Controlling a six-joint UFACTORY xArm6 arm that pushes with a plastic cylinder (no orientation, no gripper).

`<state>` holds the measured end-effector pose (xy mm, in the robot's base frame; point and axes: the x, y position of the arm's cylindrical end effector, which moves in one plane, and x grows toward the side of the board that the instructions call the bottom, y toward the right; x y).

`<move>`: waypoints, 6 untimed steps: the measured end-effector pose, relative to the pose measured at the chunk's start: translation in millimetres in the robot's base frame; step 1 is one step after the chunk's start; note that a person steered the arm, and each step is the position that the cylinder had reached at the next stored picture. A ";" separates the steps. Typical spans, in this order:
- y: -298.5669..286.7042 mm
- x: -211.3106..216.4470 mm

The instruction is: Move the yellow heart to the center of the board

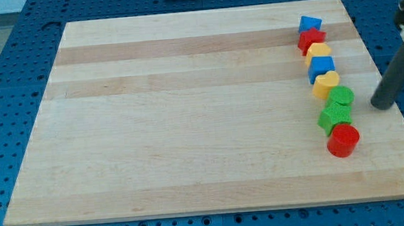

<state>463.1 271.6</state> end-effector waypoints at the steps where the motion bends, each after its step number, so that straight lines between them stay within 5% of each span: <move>1: 0.0 -27.9; 3: -27.1 -29.8; 6: -161.4 -26.8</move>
